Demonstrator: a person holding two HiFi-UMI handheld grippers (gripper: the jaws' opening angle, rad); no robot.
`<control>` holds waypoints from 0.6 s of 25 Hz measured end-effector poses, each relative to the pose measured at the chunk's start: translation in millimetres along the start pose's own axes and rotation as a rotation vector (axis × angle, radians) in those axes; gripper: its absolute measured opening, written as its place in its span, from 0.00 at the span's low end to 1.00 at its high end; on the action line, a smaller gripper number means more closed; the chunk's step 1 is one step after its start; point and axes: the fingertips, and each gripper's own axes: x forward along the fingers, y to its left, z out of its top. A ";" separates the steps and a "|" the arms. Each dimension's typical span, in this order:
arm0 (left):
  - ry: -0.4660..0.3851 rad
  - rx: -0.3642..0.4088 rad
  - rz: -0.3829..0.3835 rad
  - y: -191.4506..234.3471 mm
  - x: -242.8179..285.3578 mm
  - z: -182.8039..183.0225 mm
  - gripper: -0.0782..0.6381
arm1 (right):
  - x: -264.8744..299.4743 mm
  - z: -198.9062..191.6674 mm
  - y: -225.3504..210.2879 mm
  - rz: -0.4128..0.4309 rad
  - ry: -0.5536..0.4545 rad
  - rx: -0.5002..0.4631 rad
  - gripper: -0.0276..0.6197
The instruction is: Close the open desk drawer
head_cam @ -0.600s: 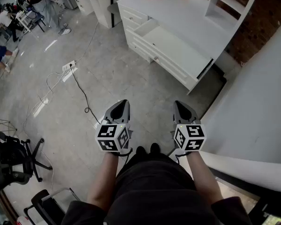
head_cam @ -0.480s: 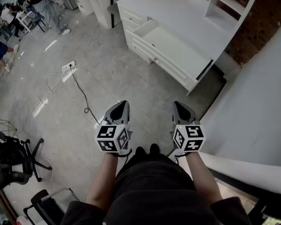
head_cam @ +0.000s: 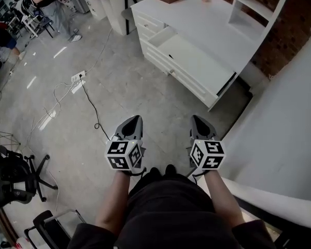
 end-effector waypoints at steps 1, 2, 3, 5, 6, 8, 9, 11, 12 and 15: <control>-0.001 -0.003 0.006 -0.7 2.0 0.6 0.12 | 1.2 1.3 -1.9 0.005 0.000 0.000 0.05; -0.002 -0.004 0.012 -1.3 4.1 1.4 0.12 | 2.6 2.4 -3.6 0.010 0.001 -0.001 0.05; -0.003 -0.004 0.017 -1.6 6.3 2.2 0.12 | 4.1 3.1 -5.2 0.013 0.003 -0.001 0.05; 0.001 0.002 0.020 -1.8 11.6 4.1 0.12 | 7.7 3.9 -8.3 0.014 0.007 0.004 0.05; 0.005 0.006 0.019 -1.4 14.7 5.2 0.12 | 9.9 4.2 -10.0 0.013 0.009 0.008 0.05; 0.008 0.013 0.021 2.5 22.1 7.8 0.12 | 16.2 4.5 -13.4 0.006 0.016 0.015 0.05; 0.007 0.014 0.025 6.1 26.1 9.0 0.12 | 20.2 3.8 -14.8 0.002 0.021 0.018 0.05; 0.007 0.016 0.032 14.3 35.2 10.8 0.12 | 29.1 1.3 -16.7 -0.004 0.033 0.020 0.05; 0.008 0.017 0.030 18.2 40.7 11.8 0.12 | 34.3 0.6 -17.4 -0.008 0.038 0.021 0.05; 0.015 0.019 0.012 31.3 62.1 17.7 0.12 | 55.0 3.9 -20.8 -0.029 0.047 0.023 0.05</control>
